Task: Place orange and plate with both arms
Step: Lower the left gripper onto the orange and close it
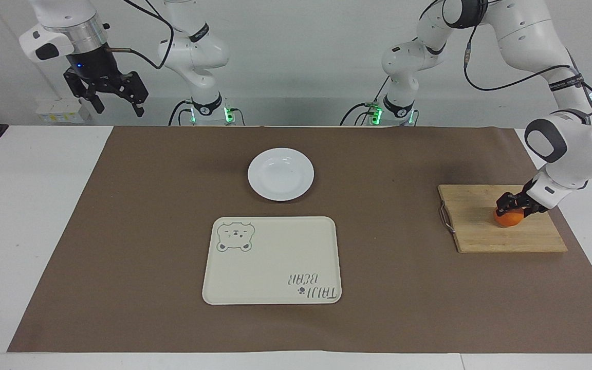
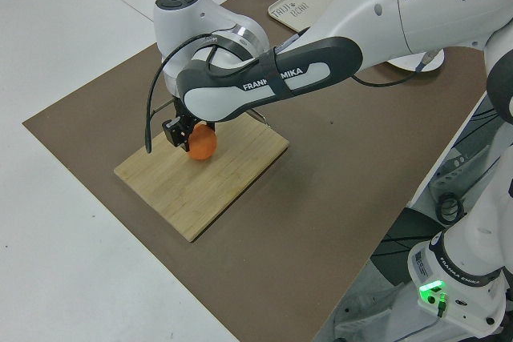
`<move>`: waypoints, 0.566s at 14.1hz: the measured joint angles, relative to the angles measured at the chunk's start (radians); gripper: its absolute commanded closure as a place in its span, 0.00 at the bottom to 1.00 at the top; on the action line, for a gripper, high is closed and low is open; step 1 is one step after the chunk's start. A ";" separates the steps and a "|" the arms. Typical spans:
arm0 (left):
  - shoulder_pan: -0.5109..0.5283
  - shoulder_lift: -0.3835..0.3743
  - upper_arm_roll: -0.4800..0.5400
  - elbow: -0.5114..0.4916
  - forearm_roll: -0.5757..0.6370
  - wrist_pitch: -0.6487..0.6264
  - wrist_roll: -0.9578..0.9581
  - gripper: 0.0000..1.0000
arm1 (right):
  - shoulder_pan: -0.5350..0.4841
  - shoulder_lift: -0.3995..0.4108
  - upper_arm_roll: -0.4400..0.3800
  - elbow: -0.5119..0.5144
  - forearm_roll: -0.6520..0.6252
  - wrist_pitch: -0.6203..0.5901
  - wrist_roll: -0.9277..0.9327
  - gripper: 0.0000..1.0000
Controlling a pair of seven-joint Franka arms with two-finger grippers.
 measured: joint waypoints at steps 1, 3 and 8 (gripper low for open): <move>0.001 0.000 -0.001 0.000 0.000 0.000 0.000 1.00 | 0.000 0.000 0.000 0.000 0.000 0.000 0.000 0.00; 0.000 -0.005 -0.008 0.004 0.000 0.002 0.001 1.00 | 0.000 0.000 0.000 0.000 0.000 0.000 0.000 0.00; -0.084 -0.092 -0.031 0.004 -0.001 -0.050 0.005 1.00 | 0.000 0.000 0.000 0.000 0.000 0.000 0.000 0.00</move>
